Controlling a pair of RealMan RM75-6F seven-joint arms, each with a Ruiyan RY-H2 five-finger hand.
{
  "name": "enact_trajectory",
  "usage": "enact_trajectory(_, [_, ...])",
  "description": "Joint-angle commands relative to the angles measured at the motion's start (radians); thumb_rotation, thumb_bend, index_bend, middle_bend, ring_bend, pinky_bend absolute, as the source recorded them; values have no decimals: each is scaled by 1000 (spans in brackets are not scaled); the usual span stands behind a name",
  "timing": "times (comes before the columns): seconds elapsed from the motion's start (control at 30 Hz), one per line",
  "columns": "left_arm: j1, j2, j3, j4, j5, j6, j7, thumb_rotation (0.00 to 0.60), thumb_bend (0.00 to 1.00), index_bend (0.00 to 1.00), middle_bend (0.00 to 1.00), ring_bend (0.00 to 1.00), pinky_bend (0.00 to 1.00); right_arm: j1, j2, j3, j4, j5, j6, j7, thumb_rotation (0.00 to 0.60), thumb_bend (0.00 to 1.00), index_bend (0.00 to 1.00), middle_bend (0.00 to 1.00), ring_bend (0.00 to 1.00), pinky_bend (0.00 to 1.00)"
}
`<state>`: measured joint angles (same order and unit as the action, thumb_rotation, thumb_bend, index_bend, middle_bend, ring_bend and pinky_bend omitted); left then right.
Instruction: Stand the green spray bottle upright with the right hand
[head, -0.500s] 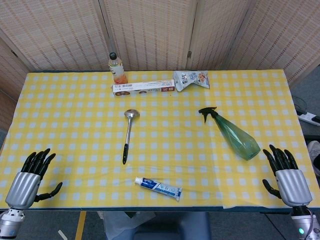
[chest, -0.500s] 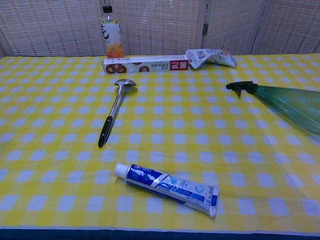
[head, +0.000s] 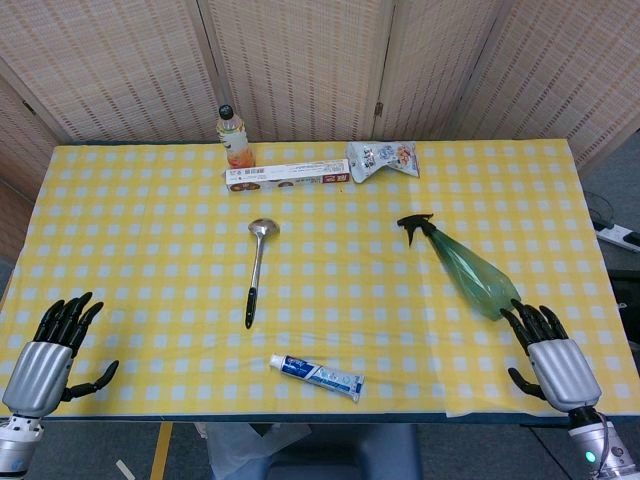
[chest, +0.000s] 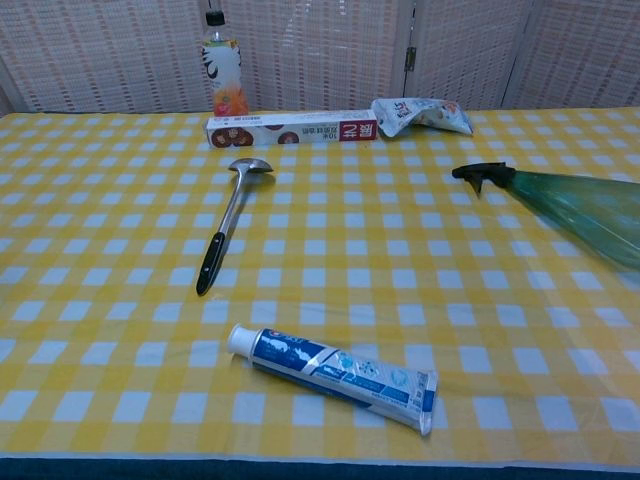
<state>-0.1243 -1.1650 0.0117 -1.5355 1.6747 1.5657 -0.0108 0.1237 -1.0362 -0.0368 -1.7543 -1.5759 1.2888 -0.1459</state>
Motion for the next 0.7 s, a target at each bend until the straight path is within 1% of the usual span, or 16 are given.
enact_trajectory(0.03, [6,2,-1,4,7,17,-13,241,380,0,0,51,19,72,104,-35,-113,-19,-124,44,600,335,0,0,8,0])
enact_trajectory(0.13, [12,5,-1,4,11,29,-20,241,380,0,0,51,18,119,152,-49,-145,-13,-219,182,600,335,0,1,52,0])
enact_trajectory(0.2, [14,7,-1,2,11,33,-24,241,380,0,0,51,19,156,176,-61,-155,-15,-293,299,600,335,0,2,69,0])
enact_trajectory(0.23, [14,8,-1,2,12,36,-27,241,380,0,0,51,19,187,193,-69,-159,-25,-345,403,600,335,0,3,69,0])
enact_trajectory(0.27, [15,9,-2,2,13,38,-31,241,380,0,0,51,19,228,208,-78,-149,-53,-404,542,600,336,0,3,69,0])
enact_trajectory(0.3, [15,11,-2,3,11,37,-37,241,380,0,0,51,19,270,212,-81,-113,-84,-448,666,600,336,0,4,71,0])
enact_trajectory(0.37, [14,12,-3,4,6,32,-42,240,380,0,0,51,19,310,208,-88,-50,-128,-472,770,600,336,0,5,75,0])
enact_trajectory(0.43, [13,13,-4,4,2,28,-45,241,380,0,0,51,19,338,198,-96,-8,-142,-504,821,600,336,0,5,76,0])
enact_trajectory(0.5, [13,13,-4,2,2,25,-41,239,380,0,0,51,19,370,179,-98,39,-128,-544,895,600,336,0,7,77,0])
enact_trajectory(0.6, [13,13,0,-3,12,28,-35,240,380,0,0,51,18,409,140,-100,111,-117,-593,964,600,336,0,11,80,0])
enact_trajectory(0.7, [13,12,0,-3,21,35,-38,242,380,0,0,52,18,430,100,-97,172,-104,-609,995,600,336,0,6,83,0])
